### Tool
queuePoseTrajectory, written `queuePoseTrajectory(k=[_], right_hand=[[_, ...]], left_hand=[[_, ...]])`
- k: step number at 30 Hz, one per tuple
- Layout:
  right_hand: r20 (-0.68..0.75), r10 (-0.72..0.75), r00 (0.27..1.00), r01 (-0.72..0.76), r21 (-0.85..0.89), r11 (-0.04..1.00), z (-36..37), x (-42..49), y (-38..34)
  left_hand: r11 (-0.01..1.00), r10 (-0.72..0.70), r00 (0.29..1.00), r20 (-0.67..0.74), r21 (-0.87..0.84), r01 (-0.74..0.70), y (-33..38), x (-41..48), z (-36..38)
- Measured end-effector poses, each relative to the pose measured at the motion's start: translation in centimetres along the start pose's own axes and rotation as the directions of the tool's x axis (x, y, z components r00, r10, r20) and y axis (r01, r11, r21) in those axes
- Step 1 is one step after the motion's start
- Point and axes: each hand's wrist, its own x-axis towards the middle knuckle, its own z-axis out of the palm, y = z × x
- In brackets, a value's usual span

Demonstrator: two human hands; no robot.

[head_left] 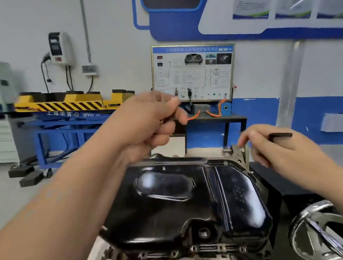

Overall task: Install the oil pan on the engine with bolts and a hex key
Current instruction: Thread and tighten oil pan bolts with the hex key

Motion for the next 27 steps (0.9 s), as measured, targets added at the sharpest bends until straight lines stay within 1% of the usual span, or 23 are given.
queuePoseTrajectory(k=[3, 6, 8, 10, 13, 16, 18, 20, 21, 23, 24, 27], right_hand=[[0.095, -0.029, 0.995, 0.015, 0.15, 0.989, 1.8, 3.6, -1.5], [0.071, -0.041, 0.997, 0.019, 0.285, 0.958, 4.0, 7.6, -1.4], [0.033, -0.018, 0.999, 0.004, 0.368, 0.93, 5.6, 10.1, -0.9], [-0.037, 0.014, 0.999, 0.002, 0.407, 0.913, 7.0, 12.5, -0.1], [-0.148, 0.041, 0.988, 0.022, 0.402, 0.916, 8.5, 14.7, 1.0], [-0.154, 0.069, 0.986, 0.004, 0.431, 0.902, 10.1, 16.1, 1.8], [-0.091, 0.097, 0.991, -0.041, 0.488, 0.872, 11.2, 16.8, 2.3], [0.003, 0.117, 0.993, -0.1, 0.542, 0.834, 12.4, 17.1, 2.7], [0.061, 0.118, 0.991, -0.131, 0.586, 0.799, 13.0, 17.2, 3.0], [0.183, 0.08, 0.98, -0.185, 0.676, 0.714, 14.1, 17.4, 3.8], [0.229, 0.046, 0.972, -0.197, 0.697, 0.69, 14.5, 17.3, 4.2], [0.309, -0.046, 0.95, -0.202, 0.72, 0.663, 15.1, 17.2, 5.3]], left_hand=[[0.978, -0.082, 0.996, -0.026, 0.189, 0.085, -0.2, 4.1, -2.7], [0.922, -0.164, 0.986, -0.022, 0.353, 0.161, -2.1, 7.4, -5.0], [0.879, -0.22, 0.975, -0.034, 0.428, 0.213, -3.5, 9.3, -6.1], [0.854, -0.251, 0.967, -0.046, 0.459, 0.244, -4.9, 10.9, -7.2], [0.871, -0.255, 0.966, -0.031, 0.426, 0.244, -6.9, 12.5, -8.4], [0.887, -0.273, 0.961, -0.044, 0.376, 0.269, -9.1, 13.7, -9.7], [0.886, -0.291, 0.956, -0.046, 0.364, 0.287, -10.4, 14.3, -10.5], [0.882, -0.306, 0.951, -0.04, 0.365, 0.299, -11.4, 14.8, -11.5], [0.876, -0.31, 0.95, -0.04, 0.375, 0.302, -11.8, 15.0, -12.0], [0.864, -0.32, 0.946, -0.043, 0.396, 0.311, -12.7, 15.0, -13.0], [0.86, -0.337, 0.941, -0.032, 0.397, 0.322, -13.2, 15.0, -13.4], [0.857, -0.4, 0.914, 0.063, 0.38, 0.349, -14.9, 14.3, -14.3]])
